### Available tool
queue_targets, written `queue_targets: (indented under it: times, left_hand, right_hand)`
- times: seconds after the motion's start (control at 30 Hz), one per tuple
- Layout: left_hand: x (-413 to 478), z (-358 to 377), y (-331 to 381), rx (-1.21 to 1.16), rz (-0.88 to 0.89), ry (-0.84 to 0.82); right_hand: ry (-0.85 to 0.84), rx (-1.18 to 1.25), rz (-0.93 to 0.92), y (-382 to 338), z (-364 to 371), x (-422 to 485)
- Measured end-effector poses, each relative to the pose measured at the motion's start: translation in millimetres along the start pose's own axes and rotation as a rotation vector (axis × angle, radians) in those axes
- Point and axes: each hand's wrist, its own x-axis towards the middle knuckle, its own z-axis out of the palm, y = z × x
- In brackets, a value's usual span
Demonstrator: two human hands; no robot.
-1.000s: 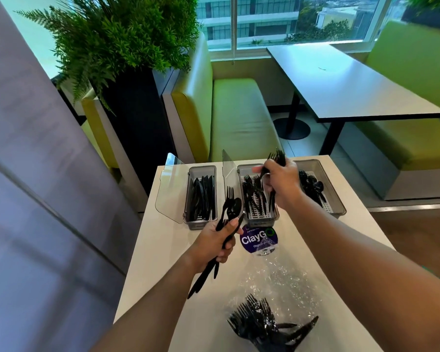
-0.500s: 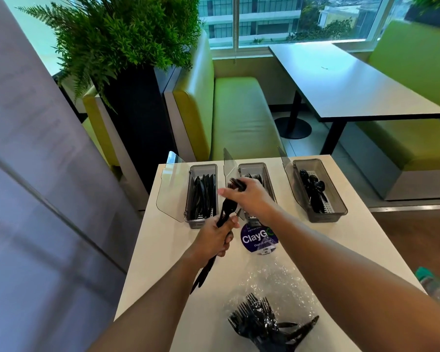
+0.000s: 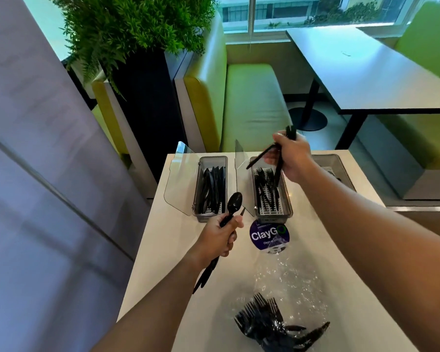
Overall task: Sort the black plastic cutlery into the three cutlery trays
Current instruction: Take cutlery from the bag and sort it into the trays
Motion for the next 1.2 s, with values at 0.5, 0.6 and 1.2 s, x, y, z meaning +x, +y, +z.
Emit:
queue_targets:
  times: [0.5, 0.6, 1.2]
  left_hand:
    - [16, -32, -17, -0.14, 0.02, 0.061]
    - [22, -34, -19, -0.144, 0.014, 0.068]
    - [24, -27, -15, -0.157, -0.019, 0.016]
  right_hand:
    - [-0.049, -0.058, 0.356, 87, -24, 85]
    - [-0.049, 0.003, 0.363, 85, -24, 90]
    - [-0.031, -0.773, -0.012, 114, -10, 81]
